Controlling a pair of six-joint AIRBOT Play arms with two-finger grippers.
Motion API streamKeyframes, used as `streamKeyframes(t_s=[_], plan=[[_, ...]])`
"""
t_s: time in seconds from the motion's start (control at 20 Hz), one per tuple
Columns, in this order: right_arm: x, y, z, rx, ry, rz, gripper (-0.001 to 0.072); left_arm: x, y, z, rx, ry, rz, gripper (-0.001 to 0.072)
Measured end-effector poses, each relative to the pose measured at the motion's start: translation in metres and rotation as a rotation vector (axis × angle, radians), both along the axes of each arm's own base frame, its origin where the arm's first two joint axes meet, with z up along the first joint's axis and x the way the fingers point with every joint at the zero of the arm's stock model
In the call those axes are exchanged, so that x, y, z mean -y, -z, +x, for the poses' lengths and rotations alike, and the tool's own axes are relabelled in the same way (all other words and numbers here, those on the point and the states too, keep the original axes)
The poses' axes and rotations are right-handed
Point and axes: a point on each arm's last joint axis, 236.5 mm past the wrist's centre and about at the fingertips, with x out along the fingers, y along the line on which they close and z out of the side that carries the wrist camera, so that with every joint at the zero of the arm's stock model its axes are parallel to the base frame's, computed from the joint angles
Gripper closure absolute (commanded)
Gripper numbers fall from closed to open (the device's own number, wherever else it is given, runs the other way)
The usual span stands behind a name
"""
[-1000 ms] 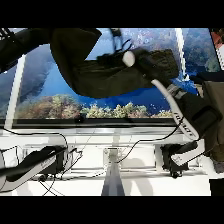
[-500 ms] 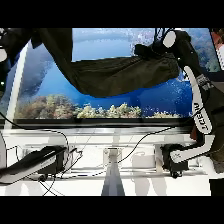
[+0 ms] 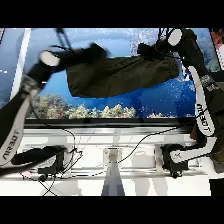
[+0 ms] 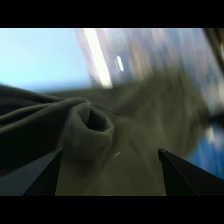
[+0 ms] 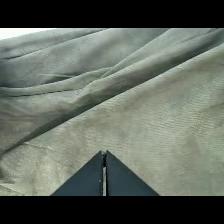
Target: Fold the clothes and pants, and hang the long-sleeved shirts on hangers.
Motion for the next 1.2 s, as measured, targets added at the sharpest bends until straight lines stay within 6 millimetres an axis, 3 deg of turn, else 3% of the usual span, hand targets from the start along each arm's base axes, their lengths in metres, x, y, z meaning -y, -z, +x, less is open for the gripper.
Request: streamKeyframes(t_s=[0.15,0.25,0.4,0.6,0.75,0.85,1.0,1.2], plan=[[0.000,-0.005,-0.001,0.009,0.000,0.001,0.0687,0.036,0.023,-0.024,-0.041,0.096,0.029,0.0001],[0.001,-0.006,-0.002,0.007,-0.002,-0.003,0.0687,0.032,0.026,-0.025,-0.025,0.110,0.073,0.0007],[0.001,-0.005,-0.007,-0.011,-0.009,-0.006,0.0687,-0.013,0.024,-0.010,-0.006,0.072,0.150,0.0008],[0.001,-0.002,-0.011,-0.016,-0.053,-0.027,0.0687,-0.117,0.034,0.005,-0.118,-0.048,0.210,0.0009],[0.000,-0.002,-0.012,-0.013,-0.069,-0.030,0.0687,-0.196,0.060,-0.005,-0.268,-0.137,0.225,0.0008],[-0.003,-0.003,-0.012,-0.013,-0.074,-0.020,0.0687,-0.230,0.080,-0.017,-0.362,-0.183,0.212,0.0008],[-0.010,-0.006,-0.011,-0.005,-0.076,0.013,0.0686,-0.250,0.113,-0.035,-0.476,-0.208,0.189,0.0009],[-0.027,-0.010,-0.012,0.014,-0.097,0.034,0.0686,-0.239,0.152,-0.045,-0.584,-0.189,0.145,0.0008]])
